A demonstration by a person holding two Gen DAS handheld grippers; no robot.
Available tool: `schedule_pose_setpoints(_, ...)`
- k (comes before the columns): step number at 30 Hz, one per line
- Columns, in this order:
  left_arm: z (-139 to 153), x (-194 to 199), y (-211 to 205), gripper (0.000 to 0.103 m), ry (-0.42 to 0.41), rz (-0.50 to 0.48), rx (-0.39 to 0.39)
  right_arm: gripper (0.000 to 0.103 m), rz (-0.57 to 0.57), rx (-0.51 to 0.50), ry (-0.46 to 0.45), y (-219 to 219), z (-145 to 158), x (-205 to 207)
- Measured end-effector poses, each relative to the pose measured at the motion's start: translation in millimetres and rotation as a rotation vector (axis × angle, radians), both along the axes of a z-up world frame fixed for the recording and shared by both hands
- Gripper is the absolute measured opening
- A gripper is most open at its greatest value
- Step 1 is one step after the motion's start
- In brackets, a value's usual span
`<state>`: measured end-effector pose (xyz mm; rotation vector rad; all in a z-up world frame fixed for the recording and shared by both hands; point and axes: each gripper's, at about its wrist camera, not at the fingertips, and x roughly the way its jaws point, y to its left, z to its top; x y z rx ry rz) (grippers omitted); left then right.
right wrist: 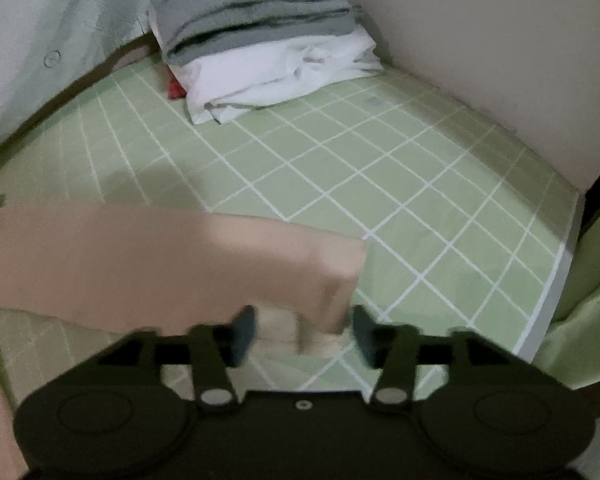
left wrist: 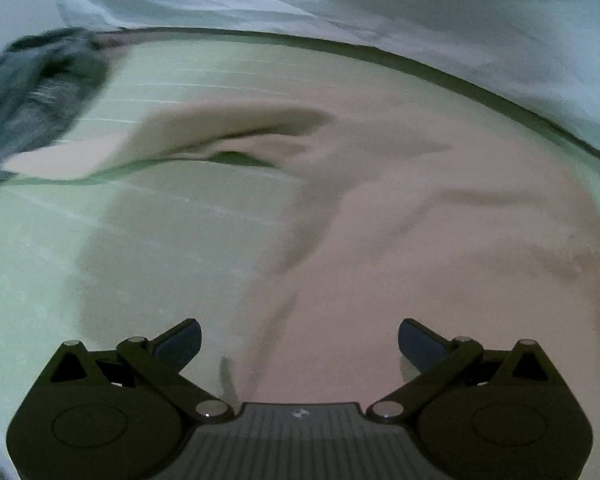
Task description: Fold clothes
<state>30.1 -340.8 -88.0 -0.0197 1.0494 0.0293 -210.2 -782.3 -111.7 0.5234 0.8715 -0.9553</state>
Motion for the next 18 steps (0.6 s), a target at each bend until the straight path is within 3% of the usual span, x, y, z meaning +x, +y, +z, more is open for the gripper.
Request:
schedule_pose_setpoints(2,5.1,-11.9,23.0,0.103,0.004,0.031,0.025,0.088,0.026,-0.022,-0.006,16.2,3.6,4.0)
schedule_pose_setpoints(5,13.7,-28.1,58.4,0.103,0.011,0.072,0.066,0.098,0.1,-0.034,-0.017,46.0,4.6,14.9)
schedule_pose_setpoints(10,30.8,-48.2,115.4,0.103,-0.002,0.094,0.143,0.103,0.288,-0.022,-0.053,123.4,-3.2,42.5)
schedule_pose_setpoints(18,37.1,-47.1,203.8,0.103,-0.009,0.064,0.149,0.103,0.614,-0.015,-0.035,261.8,-12.6,102.0)
